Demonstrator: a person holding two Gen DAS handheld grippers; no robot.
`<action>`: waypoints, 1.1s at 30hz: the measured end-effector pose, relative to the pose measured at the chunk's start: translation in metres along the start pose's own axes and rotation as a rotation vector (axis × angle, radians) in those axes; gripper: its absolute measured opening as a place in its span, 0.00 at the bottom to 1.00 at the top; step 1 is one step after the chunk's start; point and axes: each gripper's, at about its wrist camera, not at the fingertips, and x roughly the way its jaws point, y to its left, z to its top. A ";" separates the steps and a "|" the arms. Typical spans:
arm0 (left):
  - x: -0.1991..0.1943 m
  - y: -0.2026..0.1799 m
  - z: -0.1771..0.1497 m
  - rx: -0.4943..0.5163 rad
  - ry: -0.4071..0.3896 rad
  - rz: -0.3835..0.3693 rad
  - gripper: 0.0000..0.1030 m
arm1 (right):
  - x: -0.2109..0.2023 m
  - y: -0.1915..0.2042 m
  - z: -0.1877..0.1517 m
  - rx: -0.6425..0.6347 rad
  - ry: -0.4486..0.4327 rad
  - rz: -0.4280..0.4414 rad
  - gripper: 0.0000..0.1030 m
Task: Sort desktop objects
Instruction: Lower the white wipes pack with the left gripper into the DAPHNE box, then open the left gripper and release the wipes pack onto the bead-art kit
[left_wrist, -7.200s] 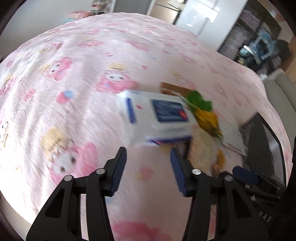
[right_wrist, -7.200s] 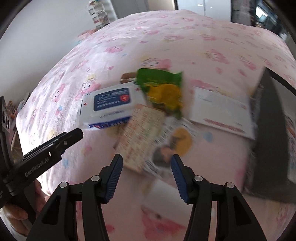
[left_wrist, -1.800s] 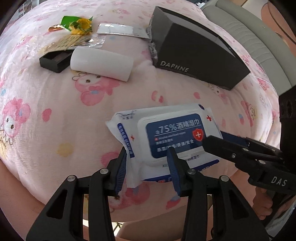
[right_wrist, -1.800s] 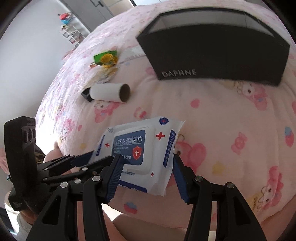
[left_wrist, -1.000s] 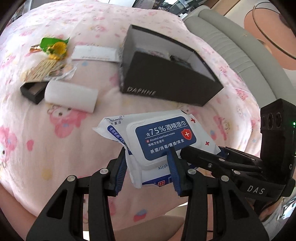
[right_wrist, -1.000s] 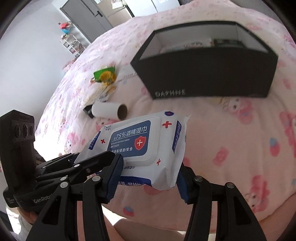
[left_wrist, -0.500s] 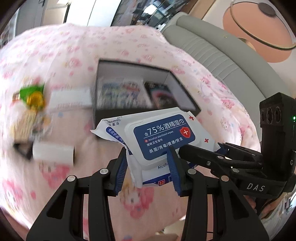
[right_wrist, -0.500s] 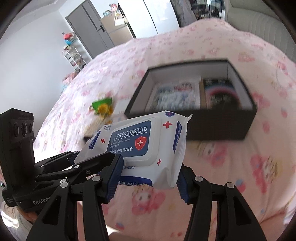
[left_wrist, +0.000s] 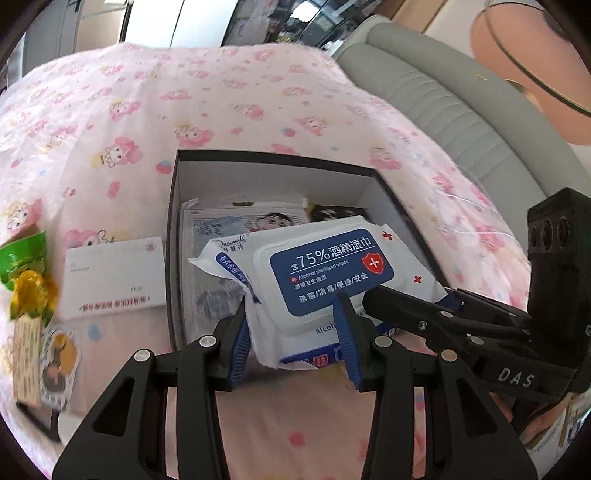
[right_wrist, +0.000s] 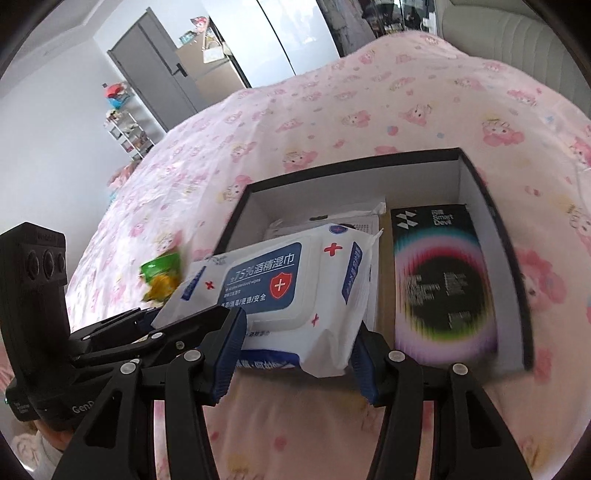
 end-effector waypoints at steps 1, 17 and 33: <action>0.012 0.006 0.005 -0.013 0.017 0.002 0.41 | 0.009 -0.003 0.005 0.007 0.009 -0.006 0.49; 0.027 0.007 -0.006 0.094 0.071 0.182 0.48 | 0.013 -0.027 0.005 -0.064 0.067 -0.121 0.49; 0.083 -0.010 0.010 0.268 0.277 0.320 0.55 | 0.072 -0.025 0.012 -0.163 0.340 -0.168 0.49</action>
